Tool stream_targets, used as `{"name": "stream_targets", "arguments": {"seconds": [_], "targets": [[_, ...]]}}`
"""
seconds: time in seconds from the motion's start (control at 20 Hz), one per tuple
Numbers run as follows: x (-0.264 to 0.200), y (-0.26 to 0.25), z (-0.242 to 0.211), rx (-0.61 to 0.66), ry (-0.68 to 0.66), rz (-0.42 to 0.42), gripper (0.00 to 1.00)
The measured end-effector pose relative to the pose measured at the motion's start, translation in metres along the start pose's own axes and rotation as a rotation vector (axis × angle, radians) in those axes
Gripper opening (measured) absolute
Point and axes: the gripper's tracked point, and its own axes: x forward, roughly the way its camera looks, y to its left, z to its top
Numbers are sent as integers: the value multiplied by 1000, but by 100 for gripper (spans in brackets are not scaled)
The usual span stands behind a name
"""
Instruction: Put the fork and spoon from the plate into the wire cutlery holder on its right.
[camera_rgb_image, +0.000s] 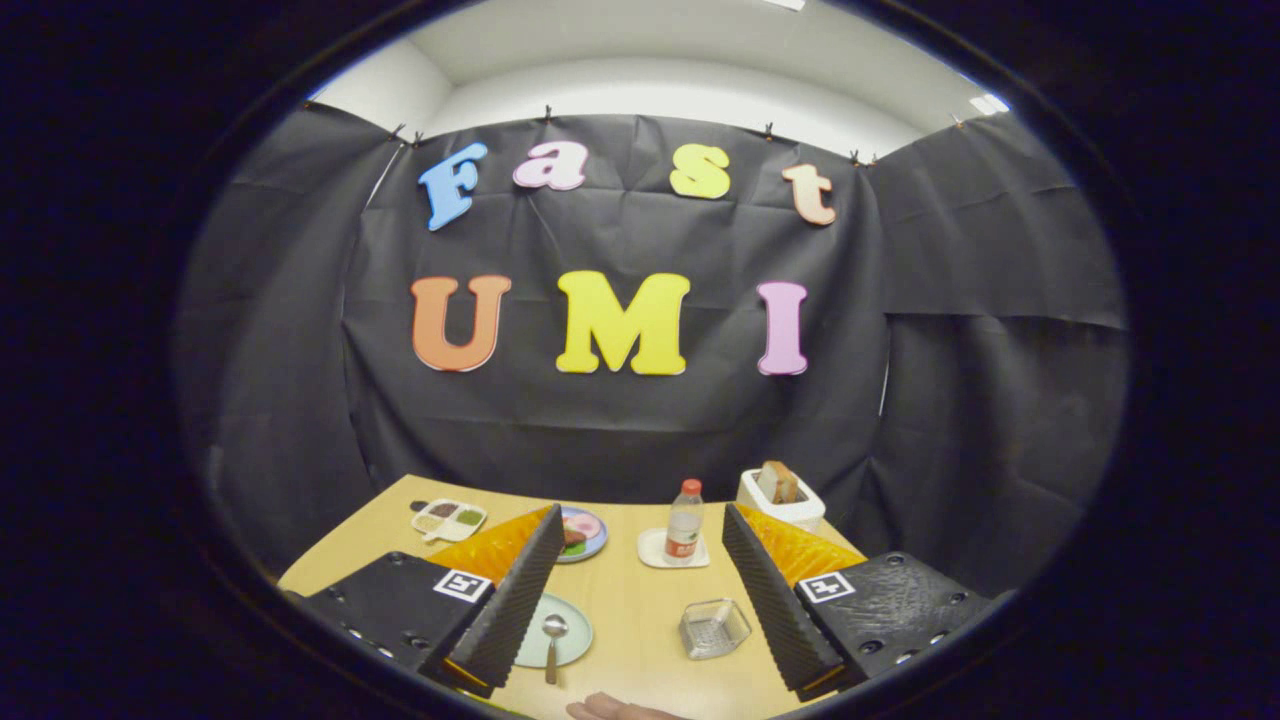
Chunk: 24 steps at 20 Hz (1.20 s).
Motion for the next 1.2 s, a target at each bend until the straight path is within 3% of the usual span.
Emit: {"name": "stream_targets", "arguments": {"seconds": [0.3, 0.65, 0.8, 0.95, 1.2], "targets": [[41, 54, -89, -33, 188, 87, 95], [74, 97, -232, -82, 525, 111, 94], [86, 104, -266, -89, 570, 99, 81], [96, 115, -296, -64, 654, 131, 81], [108, 113, -318, -29, 756, 100, 63]]}}
